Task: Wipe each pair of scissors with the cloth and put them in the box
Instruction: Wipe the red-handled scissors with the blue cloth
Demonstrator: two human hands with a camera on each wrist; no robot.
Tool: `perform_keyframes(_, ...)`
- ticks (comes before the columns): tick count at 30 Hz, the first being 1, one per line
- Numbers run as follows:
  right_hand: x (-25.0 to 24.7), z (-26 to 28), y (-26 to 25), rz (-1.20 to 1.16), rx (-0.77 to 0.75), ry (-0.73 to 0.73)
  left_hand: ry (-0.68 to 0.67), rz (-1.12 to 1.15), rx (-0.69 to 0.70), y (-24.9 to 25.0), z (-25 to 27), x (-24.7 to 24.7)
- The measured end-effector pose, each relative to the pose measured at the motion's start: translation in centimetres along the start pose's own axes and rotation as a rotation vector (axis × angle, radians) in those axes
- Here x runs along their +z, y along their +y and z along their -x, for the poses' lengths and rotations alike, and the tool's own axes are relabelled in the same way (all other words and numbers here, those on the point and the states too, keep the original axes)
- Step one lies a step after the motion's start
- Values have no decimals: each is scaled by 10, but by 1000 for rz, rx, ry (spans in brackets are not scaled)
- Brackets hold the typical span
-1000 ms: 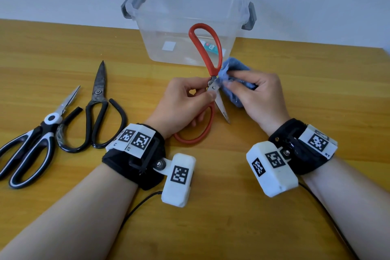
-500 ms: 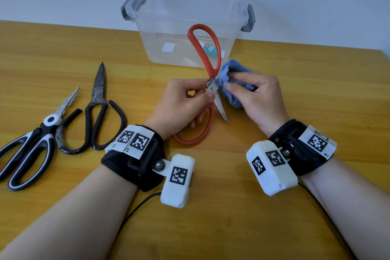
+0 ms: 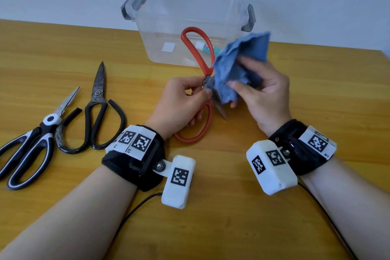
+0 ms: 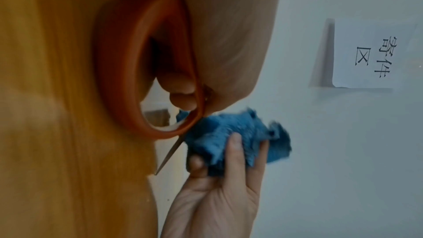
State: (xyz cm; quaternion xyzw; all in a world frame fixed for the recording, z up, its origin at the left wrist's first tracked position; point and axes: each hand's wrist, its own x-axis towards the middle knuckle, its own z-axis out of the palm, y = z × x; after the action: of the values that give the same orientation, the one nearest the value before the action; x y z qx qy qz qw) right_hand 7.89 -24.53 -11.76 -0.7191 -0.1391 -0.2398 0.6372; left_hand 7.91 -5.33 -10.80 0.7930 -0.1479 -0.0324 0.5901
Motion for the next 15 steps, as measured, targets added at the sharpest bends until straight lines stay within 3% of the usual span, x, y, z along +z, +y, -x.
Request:
perform_keyframes(4, 1, 1, 3, 112, 83, -223, -17, -11, 9, 1, 1, 0)
perform_keyframes(7, 0, 1, 4, 165, 130, -255, -48, -24, 20, 2, 2, -1)
perform_keyframes(11, 3, 3, 0, 161, 128, -165, -64, -4, 40, 4, 3, -1)
perform_keyframes(15, 0, -3, 1, 134, 186, 80, -60, -12, 26, 0, 2, -1)
